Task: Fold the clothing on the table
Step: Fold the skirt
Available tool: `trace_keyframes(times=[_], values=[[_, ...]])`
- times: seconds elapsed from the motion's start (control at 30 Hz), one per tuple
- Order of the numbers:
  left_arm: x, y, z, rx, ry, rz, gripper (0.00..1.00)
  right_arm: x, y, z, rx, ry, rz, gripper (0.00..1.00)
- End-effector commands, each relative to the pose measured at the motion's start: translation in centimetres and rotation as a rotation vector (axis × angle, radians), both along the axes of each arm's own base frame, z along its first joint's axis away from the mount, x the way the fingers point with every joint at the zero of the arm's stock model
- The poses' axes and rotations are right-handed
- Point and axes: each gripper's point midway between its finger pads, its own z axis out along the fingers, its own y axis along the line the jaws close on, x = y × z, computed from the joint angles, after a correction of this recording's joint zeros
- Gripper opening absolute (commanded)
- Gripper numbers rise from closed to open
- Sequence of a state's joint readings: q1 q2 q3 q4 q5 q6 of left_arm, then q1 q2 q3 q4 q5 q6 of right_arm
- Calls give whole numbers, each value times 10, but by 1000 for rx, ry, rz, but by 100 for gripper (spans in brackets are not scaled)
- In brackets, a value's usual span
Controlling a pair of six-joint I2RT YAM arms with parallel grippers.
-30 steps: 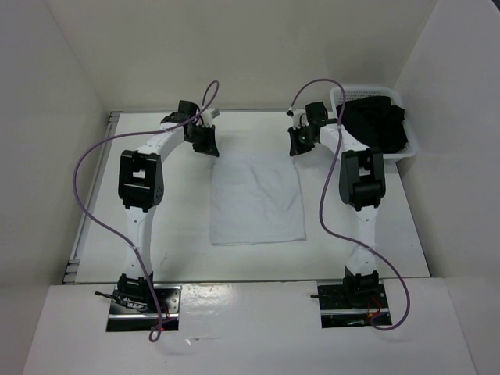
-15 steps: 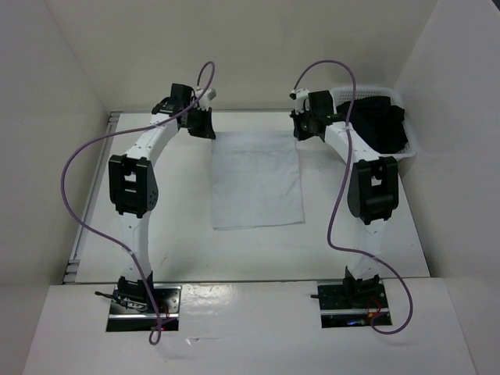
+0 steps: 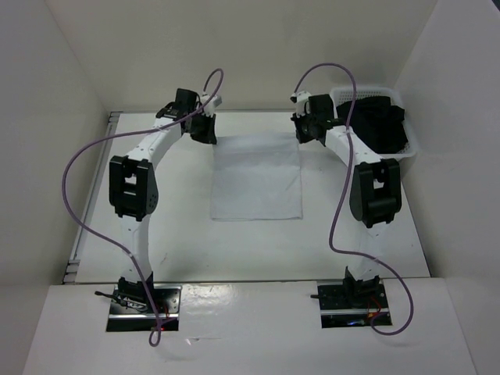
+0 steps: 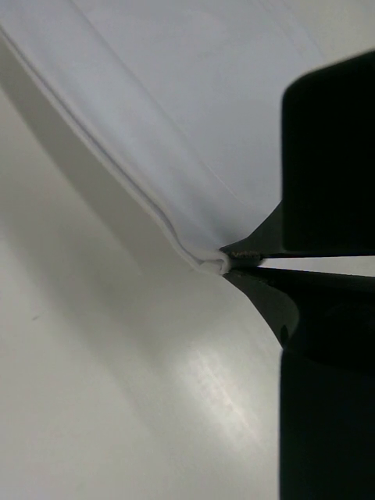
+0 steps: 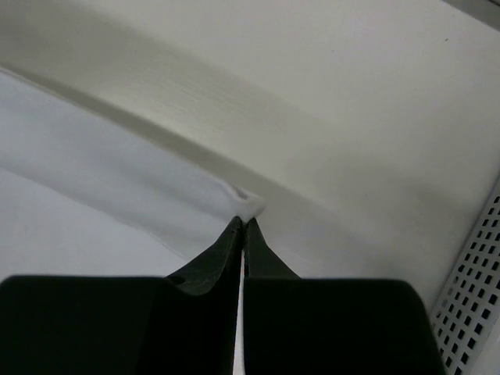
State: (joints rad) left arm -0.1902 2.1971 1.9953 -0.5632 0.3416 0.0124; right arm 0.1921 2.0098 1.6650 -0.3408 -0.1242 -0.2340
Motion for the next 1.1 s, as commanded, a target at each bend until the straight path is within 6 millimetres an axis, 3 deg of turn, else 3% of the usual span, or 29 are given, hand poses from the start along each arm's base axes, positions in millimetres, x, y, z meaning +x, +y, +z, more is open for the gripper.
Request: trace_keyframes(times=[0.0,0.03,0.07,0.1,0.23,0.27,0.3,0.33,0.37,0.43,0.47,0.6,0.67,0.73,0.93,1.03,1.07], values=[[-24,9,49,39,-132,-73,7,-24,-3,38,-42,-82,65,0],[-33,8,48,36,-127,-98,7,-31,-3,40,-61,-89,94,0],[-48,11,33,57,-100,-133,7,-46,-6,42,-70,-91,113,0],[-56,13,47,63,-137,-143,7,-55,-2,43,-78,-95,141,0],[-96,23,40,113,-142,-200,7,-101,2,43,-136,-89,263,0],[-103,26,48,129,-174,-221,7,-117,3,30,-167,-58,303,0],[-110,28,46,138,-174,-232,7,-126,2,39,-170,-80,322,0],[-121,30,34,146,-148,-242,7,-135,6,38,-182,-80,348,0],[-130,31,38,146,-155,-256,7,-147,6,27,-207,-58,383,0],[-144,31,31,166,-145,-292,11,-163,13,29,-226,-73,430,0],[-156,34,23,181,-126,-313,12,-175,15,18,-252,-48,463,0],[-189,31,8,216,-74,-386,17,-197,11,3,-317,13,515,2],[-204,33,10,233,-67,-408,21,-202,7,-1,-353,39,523,5],[-217,31,7,254,-63,-441,25,-202,1,-5,-378,59,506,10],[-251,21,31,244,-136,-500,31,-190,-14,-21,-460,74,437,4],[-256,21,41,246,-168,-490,31,-195,-9,-28,-438,130,475,20],[-257,21,44,241,-172,-482,31,-204,-5,-34,-437,177,505,37]])
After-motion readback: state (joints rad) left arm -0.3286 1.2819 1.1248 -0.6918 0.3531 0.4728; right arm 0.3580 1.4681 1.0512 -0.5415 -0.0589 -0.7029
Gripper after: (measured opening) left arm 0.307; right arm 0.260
